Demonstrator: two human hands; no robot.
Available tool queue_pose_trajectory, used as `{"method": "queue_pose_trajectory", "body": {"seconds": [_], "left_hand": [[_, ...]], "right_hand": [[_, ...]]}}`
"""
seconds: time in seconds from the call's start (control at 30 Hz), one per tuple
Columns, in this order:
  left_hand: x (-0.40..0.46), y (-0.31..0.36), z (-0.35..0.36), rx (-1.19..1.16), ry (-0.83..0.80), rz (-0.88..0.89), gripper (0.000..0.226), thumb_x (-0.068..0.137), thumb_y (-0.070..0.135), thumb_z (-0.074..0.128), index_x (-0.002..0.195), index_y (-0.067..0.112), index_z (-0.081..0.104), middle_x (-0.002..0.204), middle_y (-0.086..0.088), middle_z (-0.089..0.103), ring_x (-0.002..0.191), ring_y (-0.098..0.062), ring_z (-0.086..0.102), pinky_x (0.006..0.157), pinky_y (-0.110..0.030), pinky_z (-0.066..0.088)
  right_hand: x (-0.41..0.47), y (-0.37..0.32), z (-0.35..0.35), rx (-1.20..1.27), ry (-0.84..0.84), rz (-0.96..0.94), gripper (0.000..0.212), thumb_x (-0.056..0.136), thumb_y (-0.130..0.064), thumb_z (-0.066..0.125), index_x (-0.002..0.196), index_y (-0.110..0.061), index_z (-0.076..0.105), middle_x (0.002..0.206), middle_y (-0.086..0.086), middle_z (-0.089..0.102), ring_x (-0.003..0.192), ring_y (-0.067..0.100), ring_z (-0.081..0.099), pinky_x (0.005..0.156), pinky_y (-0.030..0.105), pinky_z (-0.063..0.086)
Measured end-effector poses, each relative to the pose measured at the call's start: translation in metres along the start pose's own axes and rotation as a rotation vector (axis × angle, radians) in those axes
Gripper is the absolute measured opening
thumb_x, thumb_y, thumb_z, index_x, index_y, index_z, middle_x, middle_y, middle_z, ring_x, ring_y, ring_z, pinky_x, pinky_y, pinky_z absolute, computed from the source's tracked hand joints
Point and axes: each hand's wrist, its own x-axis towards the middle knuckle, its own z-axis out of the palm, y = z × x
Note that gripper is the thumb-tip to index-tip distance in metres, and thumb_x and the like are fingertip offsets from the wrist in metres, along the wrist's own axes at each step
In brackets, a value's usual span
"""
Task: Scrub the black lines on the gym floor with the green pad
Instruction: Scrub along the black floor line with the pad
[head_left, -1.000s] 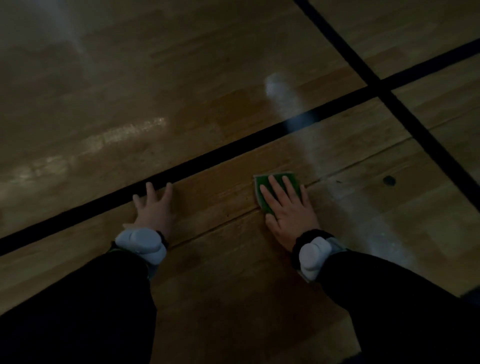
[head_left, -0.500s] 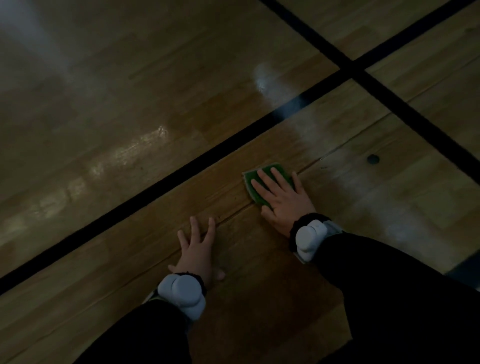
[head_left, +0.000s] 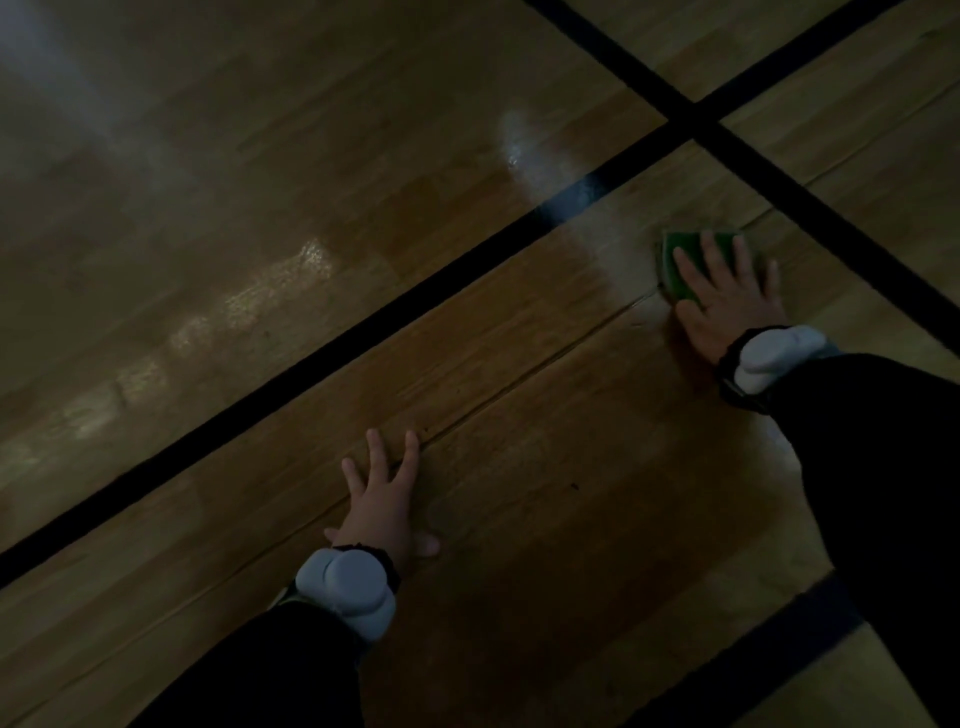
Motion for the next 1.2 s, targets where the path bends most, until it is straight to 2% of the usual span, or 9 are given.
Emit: {"method": "queue_pose_trajectory", "body": {"seconds": [0.2,0.43,0.57,0.7,0.8,0.93,1.0,1.1,1.2], "left_hand": [[0.004,0.0,-0.002,0.02,0.001,0.006,0.124,0.073,0.022,0.079,0.143,0.044,-0.02,0.15,0.001,-0.038,0.142,-0.04,-0.022,0.109,-0.068,0.022],[0.002,0.004,-0.001,0.066,0.011,-0.007,0.125,0.072,0.025,0.08,0.144,0.043,-0.022,0.152,-0.002,-0.036,0.142,-0.042,-0.019,0.11,-0.066,0.019],[-0.001,0.01,-0.006,0.112,0.026,-0.026,0.124,0.074,0.027,0.079,0.146,0.036,-0.021,0.154,-0.007,-0.032,0.143,-0.044,-0.014,0.114,-0.059,0.016],[-0.001,0.022,-0.009,0.139,0.029,-0.075,0.125,0.072,0.029,0.08,0.149,0.029,-0.019,0.156,-0.011,-0.026,0.144,-0.043,-0.009,0.114,-0.06,0.019],[-0.002,0.041,-0.009,0.148,0.064,-0.06,0.121,0.074,0.041,0.076,0.151,0.019,-0.014,0.157,-0.011,-0.023,0.144,-0.041,-0.01,0.115,-0.059,0.016],[0.0,0.088,-0.01,0.135,0.103,0.108,0.118,0.074,0.044,0.076,0.149,0.035,-0.015,0.156,0.0,-0.027,0.146,-0.033,-0.014,0.109,-0.068,0.017],[0.005,0.106,-0.013,0.152,0.085,0.146,0.117,0.074,0.042,0.076,0.148,0.037,-0.015,0.155,0.001,-0.029,0.145,-0.034,-0.015,0.111,-0.066,0.017],[0.015,0.118,-0.014,0.175,0.042,0.16,0.119,0.075,0.037,0.077,0.148,0.034,-0.016,0.155,-0.004,-0.03,0.143,-0.041,-0.015,0.115,-0.057,0.014],[0.02,0.117,-0.013,0.182,0.031,0.155,0.121,0.074,0.034,0.079,0.148,0.035,-0.017,0.155,-0.005,-0.03,0.143,-0.043,-0.015,0.115,-0.058,0.016]], "right_hand": [[-0.001,-0.006,0.001,0.001,0.026,-0.029,0.063,0.099,-0.034,0.035,0.154,-0.026,0.007,0.162,0.001,-0.006,0.148,0.029,-0.007,0.118,0.05,-0.002],[-0.034,-0.048,0.011,-0.044,-0.037,-0.23,0.063,0.097,-0.044,0.023,0.153,-0.03,-0.002,0.161,-0.002,-0.01,0.148,0.027,-0.01,0.119,0.05,-0.001],[-0.056,-0.083,0.017,-0.037,-0.078,-0.388,0.063,0.098,-0.045,0.026,0.152,-0.031,-0.003,0.161,-0.003,-0.014,0.148,0.026,-0.013,0.117,0.049,-0.008],[-0.079,-0.098,0.025,-0.051,-0.101,-0.525,0.064,0.098,-0.044,0.028,0.152,-0.031,-0.003,0.16,-0.002,-0.016,0.147,0.025,-0.015,0.116,0.048,-0.011],[-0.085,-0.099,0.027,-0.027,-0.108,-0.555,0.063,0.098,-0.043,0.028,0.152,-0.032,-0.003,0.16,-0.003,-0.017,0.147,0.023,-0.016,0.116,0.046,-0.012],[-0.082,-0.089,0.025,-0.018,-0.106,-0.561,0.064,0.097,-0.043,0.029,0.152,-0.035,-0.003,0.16,-0.006,-0.016,0.148,0.02,-0.015,0.116,0.047,-0.012],[-0.079,-0.077,0.024,-0.024,-0.099,-0.525,0.064,0.096,-0.044,0.03,0.151,-0.036,-0.002,0.16,-0.008,-0.016,0.148,0.019,-0.014,0.116,0.048,-0.011],[-0.065,-0.042,0.017,-0.014,-0.078,-0.384,0.065,0.096,-0.045,0.031,0.151,-0.036,-0.002,0.161,-0.006,-0.014,0.148,0.022,-0.011,0.117,0.052,-0.006],[-0.046,0.008,0.006,-0.033,-0.049,-0.199,0.065,0.097,-0.04,0.034,0.152,-0.033,-0.001,0.161,-0.004,-0.012,0.149,0.024,-0.009,0.117,0.052,-0.002]]}}
